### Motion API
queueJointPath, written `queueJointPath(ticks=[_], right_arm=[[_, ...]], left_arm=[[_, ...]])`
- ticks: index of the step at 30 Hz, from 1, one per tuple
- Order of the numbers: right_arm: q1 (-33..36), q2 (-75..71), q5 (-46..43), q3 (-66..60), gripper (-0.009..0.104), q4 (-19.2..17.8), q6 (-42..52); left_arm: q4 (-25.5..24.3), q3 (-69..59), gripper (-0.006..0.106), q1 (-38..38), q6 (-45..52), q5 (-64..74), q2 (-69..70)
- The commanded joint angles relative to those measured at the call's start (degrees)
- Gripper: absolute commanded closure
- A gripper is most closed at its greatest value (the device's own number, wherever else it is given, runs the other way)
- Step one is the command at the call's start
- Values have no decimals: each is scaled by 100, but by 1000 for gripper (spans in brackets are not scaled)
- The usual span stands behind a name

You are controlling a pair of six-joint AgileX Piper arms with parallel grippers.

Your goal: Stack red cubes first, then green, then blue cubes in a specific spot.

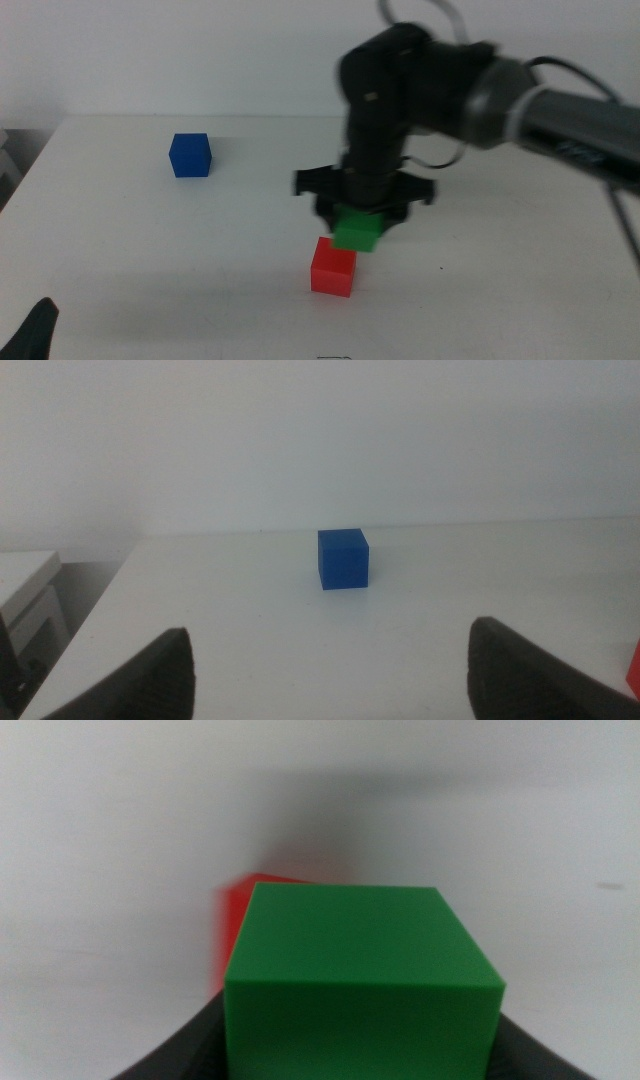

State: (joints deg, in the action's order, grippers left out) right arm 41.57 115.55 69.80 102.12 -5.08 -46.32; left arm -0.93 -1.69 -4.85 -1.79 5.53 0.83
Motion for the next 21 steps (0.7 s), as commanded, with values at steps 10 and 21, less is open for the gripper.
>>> queueJointPath(ticks=[10,21], right_arm=[[393,281,474,833,91,-288,-612],[393,355,479,833,91,-315,-523]], left_arm=[[60,16,7,-28,-42,-439,106],[60,16,7,-28,-42,-439,106]])
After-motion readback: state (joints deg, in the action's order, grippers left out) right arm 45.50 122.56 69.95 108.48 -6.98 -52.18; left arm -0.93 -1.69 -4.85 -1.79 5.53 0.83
